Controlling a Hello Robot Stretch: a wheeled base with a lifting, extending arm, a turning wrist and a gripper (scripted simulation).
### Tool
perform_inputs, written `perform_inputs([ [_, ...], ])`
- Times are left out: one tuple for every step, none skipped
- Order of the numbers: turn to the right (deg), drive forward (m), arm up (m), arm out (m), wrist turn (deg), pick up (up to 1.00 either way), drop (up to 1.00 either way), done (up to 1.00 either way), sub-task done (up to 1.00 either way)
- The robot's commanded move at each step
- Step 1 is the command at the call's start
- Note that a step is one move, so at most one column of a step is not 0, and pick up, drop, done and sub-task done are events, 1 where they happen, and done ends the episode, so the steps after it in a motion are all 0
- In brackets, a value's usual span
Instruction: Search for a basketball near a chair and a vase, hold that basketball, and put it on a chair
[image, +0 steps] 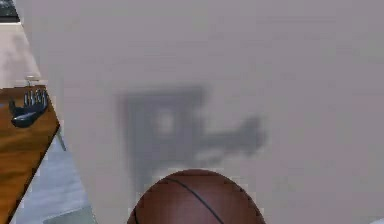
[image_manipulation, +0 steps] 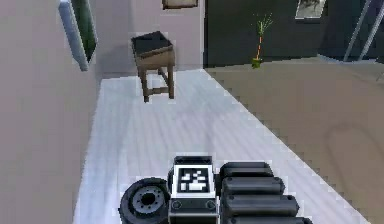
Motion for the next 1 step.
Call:
perform_inputs([
  [-45.0, 0.0, 0.0, 0.0, 0.0, 0.0, 0.0, 0.0, 0.0],
])
